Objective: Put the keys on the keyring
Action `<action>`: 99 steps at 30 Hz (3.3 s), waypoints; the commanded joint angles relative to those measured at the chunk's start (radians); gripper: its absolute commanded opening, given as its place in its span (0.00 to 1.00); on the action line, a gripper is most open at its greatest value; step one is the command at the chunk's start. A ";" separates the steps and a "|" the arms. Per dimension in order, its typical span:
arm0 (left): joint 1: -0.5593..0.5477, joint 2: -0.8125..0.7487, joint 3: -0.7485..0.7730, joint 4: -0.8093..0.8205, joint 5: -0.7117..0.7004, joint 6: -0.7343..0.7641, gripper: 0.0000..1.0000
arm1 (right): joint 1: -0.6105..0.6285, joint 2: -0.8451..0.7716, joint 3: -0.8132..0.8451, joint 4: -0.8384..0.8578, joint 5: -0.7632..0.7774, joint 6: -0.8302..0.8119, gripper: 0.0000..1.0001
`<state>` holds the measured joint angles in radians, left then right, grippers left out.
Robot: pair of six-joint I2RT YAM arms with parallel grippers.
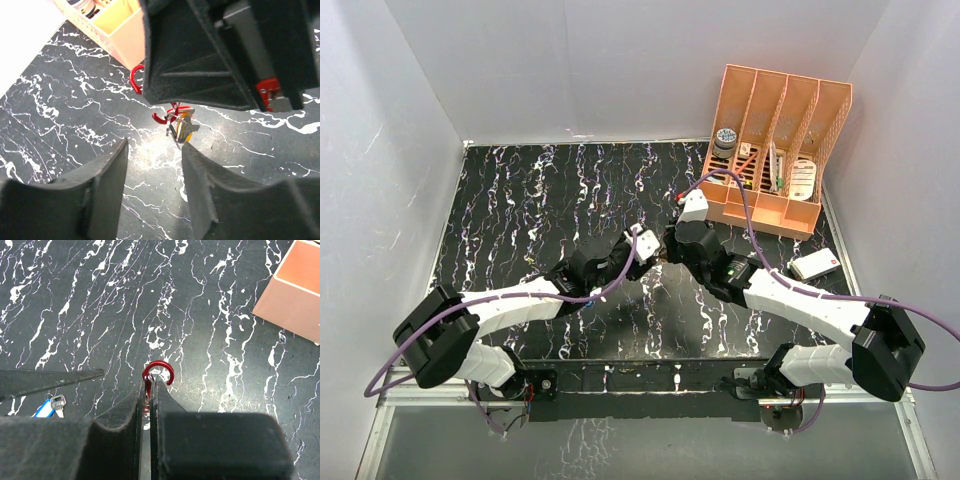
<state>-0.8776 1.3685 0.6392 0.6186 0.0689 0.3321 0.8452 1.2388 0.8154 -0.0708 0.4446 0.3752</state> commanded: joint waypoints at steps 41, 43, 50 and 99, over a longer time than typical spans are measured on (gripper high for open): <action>0.352 -0.326 -0.416 -0.075 -0.013 -0.919 0.54 | 0.002 -0.087 -0.006 0.045 0.031 0.002 0.00; 0.358 -0.327 -0.427 -0.069 -0.015 -0.925 0.54 | 0.002 -0.084 -0.006 0.047 0.032 0.003 0.00; 0.388 -0.299 -0.470 -0.014 0.001 -0.951 0.54 | 0.002 -0.072 -0.002 0.049 0.029 0.002 0.00; 0.445 -0.180 -0.545 0.111 0.103 -0.983 0.36 | 0.002 -0.093 -0.016 0.037 0.049 0.002 0.00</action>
<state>-0.4400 1.1885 0.0998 0.7273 0.1719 -0.6556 0.8452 1.1767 0.8021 -0.0772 0.4721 0.3752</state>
